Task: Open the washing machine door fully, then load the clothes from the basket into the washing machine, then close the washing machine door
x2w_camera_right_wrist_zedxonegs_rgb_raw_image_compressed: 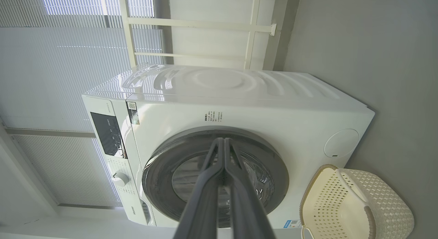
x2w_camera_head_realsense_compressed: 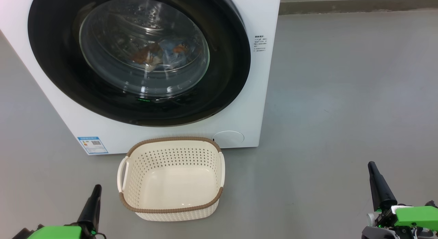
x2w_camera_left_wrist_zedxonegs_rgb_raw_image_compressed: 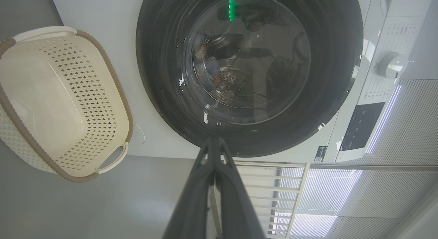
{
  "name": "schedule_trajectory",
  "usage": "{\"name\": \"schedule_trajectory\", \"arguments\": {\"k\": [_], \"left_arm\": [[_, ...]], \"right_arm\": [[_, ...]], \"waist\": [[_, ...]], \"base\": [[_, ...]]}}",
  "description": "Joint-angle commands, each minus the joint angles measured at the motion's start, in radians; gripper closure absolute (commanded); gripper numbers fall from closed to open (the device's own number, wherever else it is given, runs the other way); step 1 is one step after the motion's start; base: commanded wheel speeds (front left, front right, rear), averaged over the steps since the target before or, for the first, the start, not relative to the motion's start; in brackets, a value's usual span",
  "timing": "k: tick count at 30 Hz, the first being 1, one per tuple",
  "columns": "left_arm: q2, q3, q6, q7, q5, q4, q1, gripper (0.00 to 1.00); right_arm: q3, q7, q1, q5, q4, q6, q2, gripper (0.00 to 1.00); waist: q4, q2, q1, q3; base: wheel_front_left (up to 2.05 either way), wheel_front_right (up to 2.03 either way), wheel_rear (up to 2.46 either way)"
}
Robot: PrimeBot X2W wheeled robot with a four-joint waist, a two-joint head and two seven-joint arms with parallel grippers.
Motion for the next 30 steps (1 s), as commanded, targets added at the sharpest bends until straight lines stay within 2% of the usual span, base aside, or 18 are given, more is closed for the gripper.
{"name": "schedule_trajectory", "arguments": {"k": [1, 30], "left_arm": [[0.011, 0.034, 0.000, 0.007, -0.008, -0.018, -0.047, 1.00], [0.010, 0.035, 0.000, 0.008, -0.007, -0.017, -0.047, 1.00]], "right_arm": [[0.017, 0.009, -0.041, 0.011, -0.031, 0.001, -0.006, 1.00], [0.017, 0.009, -0.041, 0.011, -0.031, 0.001, -0.006, 1.00]], "waist": [[0.000, 0.0000, 0.0000, 0.000], [0.000, 0.0000, 0.0000, 0.000]], "base": [[0.00, 0.00, 0.00], [0.00, 0.00, 0.00]]}}
